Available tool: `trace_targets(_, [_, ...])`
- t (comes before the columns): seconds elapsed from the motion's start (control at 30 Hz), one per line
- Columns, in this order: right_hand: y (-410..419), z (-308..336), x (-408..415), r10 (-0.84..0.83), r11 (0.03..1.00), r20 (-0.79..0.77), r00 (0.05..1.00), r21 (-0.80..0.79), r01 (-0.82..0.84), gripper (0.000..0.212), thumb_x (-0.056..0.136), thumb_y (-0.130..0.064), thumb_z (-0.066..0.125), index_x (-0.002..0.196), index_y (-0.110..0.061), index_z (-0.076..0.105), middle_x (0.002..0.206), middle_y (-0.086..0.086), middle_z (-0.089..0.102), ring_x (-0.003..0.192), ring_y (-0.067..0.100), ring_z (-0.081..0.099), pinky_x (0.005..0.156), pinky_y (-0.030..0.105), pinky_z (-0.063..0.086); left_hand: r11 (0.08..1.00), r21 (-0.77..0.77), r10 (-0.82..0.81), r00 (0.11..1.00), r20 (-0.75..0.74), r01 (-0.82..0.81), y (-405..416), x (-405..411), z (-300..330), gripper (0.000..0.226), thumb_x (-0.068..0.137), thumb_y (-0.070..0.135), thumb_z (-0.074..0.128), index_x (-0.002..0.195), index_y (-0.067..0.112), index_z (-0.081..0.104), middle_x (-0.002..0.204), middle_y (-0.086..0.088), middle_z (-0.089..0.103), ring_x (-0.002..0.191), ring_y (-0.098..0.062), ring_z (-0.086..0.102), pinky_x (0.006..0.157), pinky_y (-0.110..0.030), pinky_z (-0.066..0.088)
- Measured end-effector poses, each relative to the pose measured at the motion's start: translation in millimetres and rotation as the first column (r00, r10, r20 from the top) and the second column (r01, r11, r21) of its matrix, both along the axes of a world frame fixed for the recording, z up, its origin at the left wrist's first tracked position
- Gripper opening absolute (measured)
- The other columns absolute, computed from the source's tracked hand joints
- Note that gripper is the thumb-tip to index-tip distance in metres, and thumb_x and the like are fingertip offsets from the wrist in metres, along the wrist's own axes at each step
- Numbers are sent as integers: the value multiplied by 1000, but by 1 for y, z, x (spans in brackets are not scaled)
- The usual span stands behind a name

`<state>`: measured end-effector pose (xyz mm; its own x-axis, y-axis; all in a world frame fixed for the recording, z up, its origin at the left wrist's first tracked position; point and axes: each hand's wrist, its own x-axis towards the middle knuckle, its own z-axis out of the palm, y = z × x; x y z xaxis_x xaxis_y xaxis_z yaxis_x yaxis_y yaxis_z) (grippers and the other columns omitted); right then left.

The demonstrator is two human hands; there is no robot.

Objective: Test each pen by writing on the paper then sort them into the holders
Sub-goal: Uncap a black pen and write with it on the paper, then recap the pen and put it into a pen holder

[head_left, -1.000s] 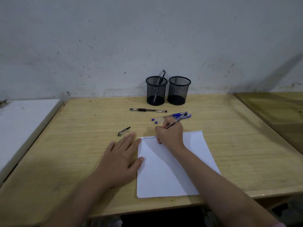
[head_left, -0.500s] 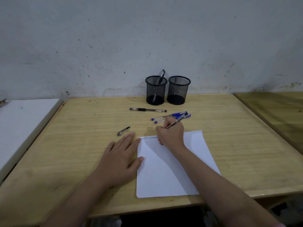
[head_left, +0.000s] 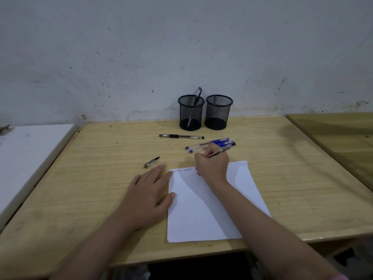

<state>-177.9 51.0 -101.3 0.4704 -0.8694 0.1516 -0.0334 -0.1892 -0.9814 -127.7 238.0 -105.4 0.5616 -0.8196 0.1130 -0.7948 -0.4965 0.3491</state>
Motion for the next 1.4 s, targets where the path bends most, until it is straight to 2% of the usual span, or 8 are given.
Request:
trace_targets(0.17, [-3,7,-4,4,988,91,996,152,-18,39,77,-12,74,59,-14,40,44,5,49,37,20,53,51,36,51,968,-252,32,983,179,14,-3,9,0,38,74,38,49,109,24,58,122,0,58,109,-22,54,84,-38,48])
trace_targets(0.37, [-1,13,-11,124,965,164,979,210,-157,28,68,-14,84,69,-4,58,54,7,62,37,17,50,41,22,43,914,-314,327,926,188,-259,-15,38,7,36,77,29,52,107,13,64,100,-6,63,89,-29,57,72,-38,47])
trace_targets(0.53, [-1,15,-14,147,959,149,978,220,-177,11,88,-17,65,78,-14,65,60,6,58,48,16,51,46,25,47,860,-241,465,885,12,-449,-24,49,6,18,82,25,59,95,17,69,97,-5,61,93,-28,53,70,-33,41])
trace_targets(0.67, [4,21,-18,228,958,76,971,163,-238,11,90,-18,62,79,-21,64,74,4,63,60,13,56,44,19,47,848,-329,389,909,-146,-416,-28,48,13,7,83,22,61,87,20,67,89,0,65,85,-20,59,71,-33,48])
trace_targets(0.77, [8,27,-20,288,942,109,952,149,-302,11,90,-17,63,79,-21,64,75,0,67,55,7,57,42,15,44,807,-451,258,914,-312,-381,-34,38,22,6,81,15,67,85,18,69,84,4,67,80,-14,62,68,-19,45])
trace_targets(0.97, [13,35,-19,385,913,155,910,77,-400,12,88,-13,64,77,-18,66,72,3,66,60,3,58,51,18,47,746,-572,144,920,-363,-342,-41,23,36,13,78,9,69,91,12,71,87,2,69,79,-2,60,65,1,38])
trace_targets(1.17, [12,39,-19,440,887,188,878,61,-458,12,87,-9,65,77,-15,68,66,-1,68,62,5,62,55,22,51,723,-645,108,963,-245,-246,-41,14,46,16,77,0,68,89,11,72,80,5,65,75,10,56,66,-1,38])
trace_targets(1.4, [12,48,-26,489,851,305,817,39,-524,12,89,-3,60,80,-10,65,66,0,66,65,10,65,63,24,57,678,-733,120,992,39,-53,-44,6,51,24,76,-11,62,86,10,70,79,-2,64,77,-5,56,70,-7,41])
